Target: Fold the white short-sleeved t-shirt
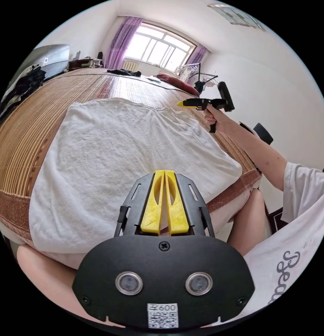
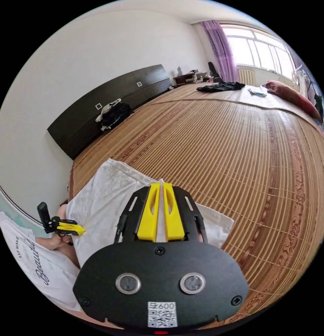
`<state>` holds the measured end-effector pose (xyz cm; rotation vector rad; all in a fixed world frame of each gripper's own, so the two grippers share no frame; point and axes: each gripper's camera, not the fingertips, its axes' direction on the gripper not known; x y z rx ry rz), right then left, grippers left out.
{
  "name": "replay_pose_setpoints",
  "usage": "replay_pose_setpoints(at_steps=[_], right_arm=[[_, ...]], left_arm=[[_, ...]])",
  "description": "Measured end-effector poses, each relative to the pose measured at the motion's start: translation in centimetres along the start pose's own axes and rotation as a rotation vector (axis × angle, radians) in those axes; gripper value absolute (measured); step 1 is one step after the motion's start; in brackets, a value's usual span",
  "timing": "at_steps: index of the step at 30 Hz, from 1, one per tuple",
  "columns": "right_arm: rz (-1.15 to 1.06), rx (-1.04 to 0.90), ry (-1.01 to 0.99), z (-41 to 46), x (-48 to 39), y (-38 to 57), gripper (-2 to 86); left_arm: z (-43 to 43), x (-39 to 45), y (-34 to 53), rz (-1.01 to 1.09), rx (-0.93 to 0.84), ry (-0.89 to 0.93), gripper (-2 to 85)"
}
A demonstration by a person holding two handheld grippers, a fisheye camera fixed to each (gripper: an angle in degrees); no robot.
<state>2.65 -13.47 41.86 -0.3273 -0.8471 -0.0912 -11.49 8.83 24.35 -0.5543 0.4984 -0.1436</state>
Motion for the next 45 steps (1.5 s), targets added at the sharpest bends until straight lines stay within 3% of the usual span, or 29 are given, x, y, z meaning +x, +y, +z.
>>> replay_pose_setpoints(at_steps=[3,7,10,15,27,34,45], right_arm=[[0.079,-0.035,0.098,-2.8,3.4,1.0,6.3],[0.176,-0.147,0.076,-4.5,8.1,3.4,8.4],[0.247,-0.091,0.01,-5.6,10.2,4.9,10.0],[0.256,-0.054,0.018,-7.5,11.6,5.9,8.7],[0.194,-0.113,0.108,-11.0,12.8,6.2,-0.3],[0.215,0.13,0.015,-17.7,15.0,9.6,-0.8],[0.238,0.307,-0.165,-22.4,19.2,12.6,-0.8]], left_arm=[[-6.5,-1.2,-3.9,0.068,0.112,0.068,1.6],[-12.7,-8.0,-11.9,0.015,0.213,-0.078,7.6],[-10.5,-19.6,-20.0,-0.167,0.035,-0.036,7.8],[-8.0,-24.2,-24.0,-0.188,-0.075,-0.1,7.5],[-8.3,-27.0,-25.4,-0.12,-0.092,-0.174,1.6],[-13.3,-29.2,-23.2,-0.127,0.096,-0.071,1.2],[-16.4,-33.3,-20.4,-0.143,0.211,0.095,1.2]])
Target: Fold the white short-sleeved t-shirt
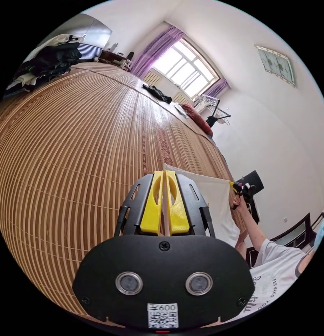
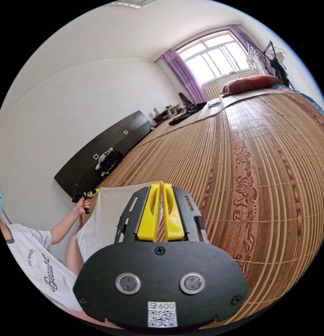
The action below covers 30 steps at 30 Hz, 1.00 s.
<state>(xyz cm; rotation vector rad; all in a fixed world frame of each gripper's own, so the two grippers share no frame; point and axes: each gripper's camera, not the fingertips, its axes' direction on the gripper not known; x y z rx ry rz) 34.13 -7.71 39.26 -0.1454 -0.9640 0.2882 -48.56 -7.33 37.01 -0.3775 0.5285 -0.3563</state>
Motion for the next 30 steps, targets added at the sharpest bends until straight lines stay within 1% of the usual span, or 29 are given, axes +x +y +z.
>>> replay_pose_setpoints(at_steps=[5,9,11,13,14,15,17,18,19,20,21,22,23,24,25,28,30], right_arm=[[0.03,-0.041,0.051,1.7,1.6,-0.9,-0.8],[0.077,-0.118,0.116,4.4,3.1,-1.1,-0.8],[0.159,-0.19,0.283,5.7,4.0,-1.3,-0.8],[0.189,-0.188,0.396,5.5,4.3,-1.1,-0.8],[0.169,-0.17,0.421,5.0,4.0,-0.9,-0.8],[0.155,-0.155,0.433,4.7,3.7,-0.8,-0.9],[0.042,-0.091,0.493,3.7,1.1,-0.1,-0.9],[0.002,-0.081,0.488,3.7,0.2,0.1,-0.9],[-0.082,-0.086,0.43,4.1,-1.7,0.5,-0.9],[-0.162,-0.128,0.329,5.2,-3.6,0.8,-0.9],[-0.19,-0.159,0.275,5.9,-4.4,0.9,-0.9],[-0.227,-0.241,0.158,7.8,-6.0,1.2,-0.9],[-0.22,-0.347,0.059,10.1,-7.2,1.6,-0.9],[-0.204,-0.392,0.029,11.2,-7.5,1.9,-0.9],[-0.179,-0.448,-0.007,12.9,-7.9,2.6,-0.9],[-0.1,-0.482,0.047,13.9,-6.6,4.9,-0.9],[-0.065,-0.5,0.152,12.6,-4.8,6.6,-0.9]], left_arm=[[-0.2,-1.5,-0.2,-0.046,0.005,0.008,1.1],[1.2,-3.6,0.1,-0.178,-0.066,-0.028,1.4],[2.0,-4.3,0.6,-0.211,-0.099,-0.067,1.6],[3.1,-4.3,1.0,-0.172,-0.14,-0.078,2.3],[2.9,-4.2,1.2,-0.172,-0.118,-0.079,2.5],[2.1,-4.1,1.6,-0.197,-0.054,-0.093,3.3],[0.7,-4.1,2.2,-0.253,0.006,-0.123,5.2],[-0.3,-3.2,2.5,-0.237,0.024,-0.157,5.9],[-1.0,-1.4,2.9,-0.185,0.024,-0.196,5.7],[-1.1,-0.3,3.2,-0.148,0.015,-0.209,4.9],[-0.6,2.4,3.7,-0.053,-0.045,-0.207,3.2],[0.0,3.9,4.1,-0.001,-0.096,-0.197,2.7],[1.6,6.8,5.1,0.102,-0.211,-0.172,1.6],[3.2,9.2,6.6,0.193,-0.305,-0.142,1.1],[4.5,10.5,8.0,0.231,-0.361,-0.118,0.8],[5.8,9.4,10.1,0.15,-0.402,-0.155,0.4],[4.8,6.7,11.9,0.041,-0.362,-0.093,0.2]])
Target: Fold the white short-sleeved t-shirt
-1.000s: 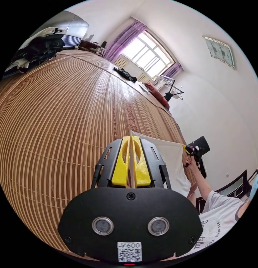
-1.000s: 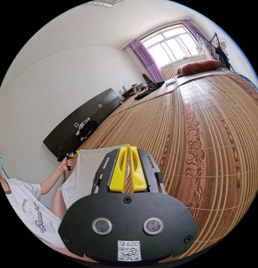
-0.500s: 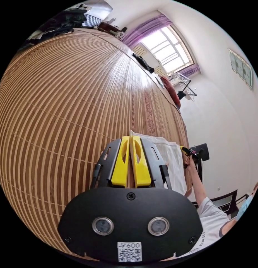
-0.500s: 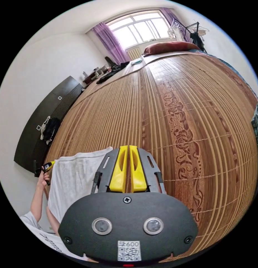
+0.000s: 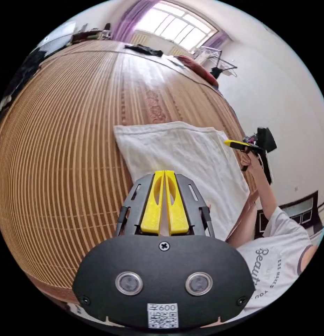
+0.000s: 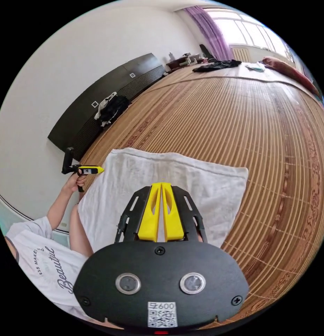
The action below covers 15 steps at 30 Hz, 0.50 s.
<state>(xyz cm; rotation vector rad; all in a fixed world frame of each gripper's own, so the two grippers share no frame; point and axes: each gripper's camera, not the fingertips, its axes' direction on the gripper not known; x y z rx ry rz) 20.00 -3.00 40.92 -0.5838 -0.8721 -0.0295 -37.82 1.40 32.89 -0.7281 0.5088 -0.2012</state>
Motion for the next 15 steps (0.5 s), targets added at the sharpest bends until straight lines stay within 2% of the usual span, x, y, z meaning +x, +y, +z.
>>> replay_pose_setpoints(at_steps=[2,4,6,8,9,10,11,12,13,14,15], right_arm=[[0.034,0.034,0.056,-2.8,1.7,3.9,-0.9],[0.033,0.074,0.15,-5.7,1.2,7.5,-0.9],[0.011,0.151,0.236,-8.1,-1.5,12.0,-0.9],[-0.078,0.33,0.331,-9.1,-7.6,19.3,-0.9],[-0.097,0.372,0.382,-8.8,-9.3,21.3,-0.9],[-0.163,0.424,0.504,-7.2,-13.1,25.0,-0.9],[-0.19,0.489,0.642,-5.3,-16.7,28.5,-0.9],[-0.152,0.553,0.71,-4.4,-18.1,30.2,-0.9],[-0.056,0.719,0.782,-3.0,-20.4,33.3,-0.9],[-0.037,0.768,0.721,-1.7,-21.9,35.1,-0.9],[-0.036,0.772,0.664,-1.0,-22.3,35.6,-0.9]], left_arm=[[-2.1,-1.0,2.7,-0.106,0.097,-0.067,0.2],[-4.7,1.1,6.2,-0.081,0.175,-0.123,0.2],[-6.8,7.5,12.6,0.015,0.275,-0.205,0.2],[-6.3,14.4,18.6,0.128,0.378,-0.4,0.3],[-4.4,20.0,23.2,0.26,0.47,-0.66,0.3],[-2.9,22.7,25.7,0.329,0.53,-0.815,0.3],[0.6,27.0,30.7,0.396,0.734,-1.109,0.4],[3.5,29.7,35.2,0.376,0.974,-1.229,0.4],[5.1,31.2,38.1,0.377,1.055,-1.112,0.4],[5.6,31.5,39.0,0.369,1.06,-1.01,0.4],[6.4,31.5,39.6,0.311,1.037,-0.83,0.4]])
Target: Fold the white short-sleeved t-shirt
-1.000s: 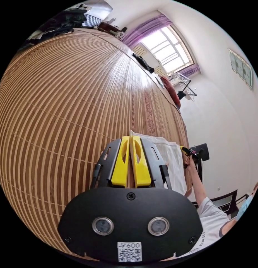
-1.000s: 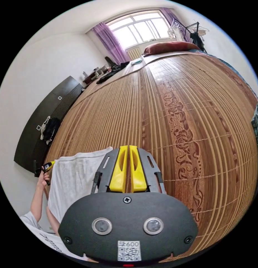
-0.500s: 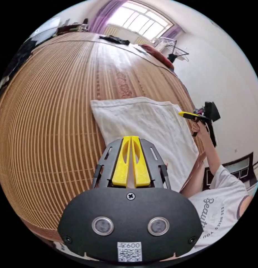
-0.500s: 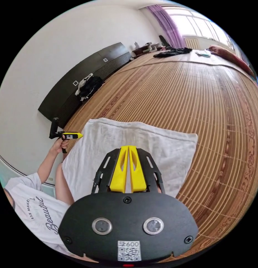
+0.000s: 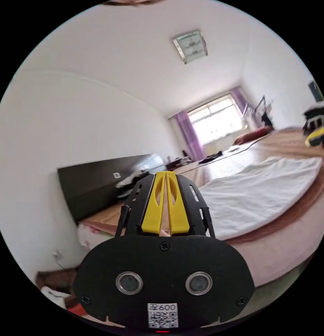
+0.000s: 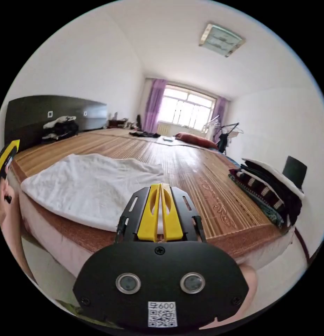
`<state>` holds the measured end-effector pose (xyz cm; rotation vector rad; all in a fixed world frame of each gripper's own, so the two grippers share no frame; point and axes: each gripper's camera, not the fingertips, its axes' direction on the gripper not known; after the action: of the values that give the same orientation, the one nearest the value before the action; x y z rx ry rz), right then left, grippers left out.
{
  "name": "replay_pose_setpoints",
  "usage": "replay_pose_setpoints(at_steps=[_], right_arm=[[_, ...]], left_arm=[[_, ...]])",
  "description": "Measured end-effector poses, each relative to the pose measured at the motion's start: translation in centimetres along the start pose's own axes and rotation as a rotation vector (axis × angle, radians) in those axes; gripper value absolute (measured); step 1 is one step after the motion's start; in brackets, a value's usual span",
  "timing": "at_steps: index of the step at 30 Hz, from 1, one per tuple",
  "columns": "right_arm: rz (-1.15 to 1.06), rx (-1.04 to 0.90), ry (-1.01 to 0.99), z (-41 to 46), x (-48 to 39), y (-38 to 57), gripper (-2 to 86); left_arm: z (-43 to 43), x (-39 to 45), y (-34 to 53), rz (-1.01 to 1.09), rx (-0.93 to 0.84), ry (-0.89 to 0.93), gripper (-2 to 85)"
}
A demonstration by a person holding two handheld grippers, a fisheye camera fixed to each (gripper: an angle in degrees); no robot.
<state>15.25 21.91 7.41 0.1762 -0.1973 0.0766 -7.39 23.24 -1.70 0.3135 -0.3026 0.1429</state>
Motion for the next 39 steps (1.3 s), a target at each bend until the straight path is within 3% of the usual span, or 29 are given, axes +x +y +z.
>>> replay_pose_setpoints(at_steps=[2,3,5,6,9,10,13,15,19,21,22,23,31,35,37,39], right_arm=[[0.019,-0.096,-0.182,1.1,-2.1,1.6,-0.9],[-0.004,-0.116,-0.176,1.6,-2.7,2.1,-0.8],[-0.027,-0.302,0.115,5.5,-3.5,4.3,-0.8],[-0.021,-0.283,0.095,5.6,-3.1,4.9,-0.8],[0.124,-0.217,-0.01,4.4,0.5,7.1,-0.8],[0.144,-0.211,-0.023,3.9,1.3,7.7,-0.8],[0.267,-0.208,0.237,2.5,3.4,9.4,-0.8],[0.26,-0.128,0.215,1.4,3.9,10.0,-0.9],[0.036,-0.082,0.043,3.1,1.6,10.2,-0.9],[-0.193,-0.221,0.061,5.9,-1.1,10.8,-0.9],[-0.315,-0.391,0.188,8.7,-2.6,11.8,-0.9],[-0.362,-0.393,0.226,9.4,-3.6,12.6,-0.9],[-0.272,-0.481,0.206,9.5,-3.9,15.6,-0.8],[-0.306,-0.472,0.195,9.8,-3.4,17.9,-0.9],[-0.26,-0.468,0.18,10.2,-2.9,18.6,-0.9],[-0.215,-0.461,0.165,10.6,-2.4,19.2,-0.9]], left_arm=[[1.9,1.5,0.6,-0.066,-0.162,0.103,0.4],[3.7,3.0,1.0,-0.02,-0.272,0.128,0.4],[6.3,3.7,2.3,-0.026,-0.424,0.085,0.5],[7.5,2.9,3.6,-0.074,-0.5,0.051,0.6],[7.6,-1.0,6.8,-0.159,-0.515,0.124,0.7],[7.0,-2.2,7.5,-0.16,-0.528,0.074,0.7],[5.7,-3.2,8.0,-0.098,-0.55,0.002,0.7],[3.9,-2.4,7.6,0.024,-0.52,-0.151,0.7],[1.8,-1.1,7.1,0.031,-0.344,0.065,0.7],[3.7,0.0,7.8,0.014,-0.402,0.173,0.7],[5.3,0.7,8.7,0.054,-0.478,0.152,0.7],[6.2,0.9,9.3,0.075,-0.528,0.124,0.7],[11.0,-5.0,9.9,0.124,-0.559,0.274,1.3],[13.9,-10.9,9.1,-0.013,-0.654,0.351,2.4],[15.0,-14.7,9.1,-0.127,-0.643,0.505,3.9],[18.1,-19.7,10.0,-0.265,-0.647,0.951,9.0]])
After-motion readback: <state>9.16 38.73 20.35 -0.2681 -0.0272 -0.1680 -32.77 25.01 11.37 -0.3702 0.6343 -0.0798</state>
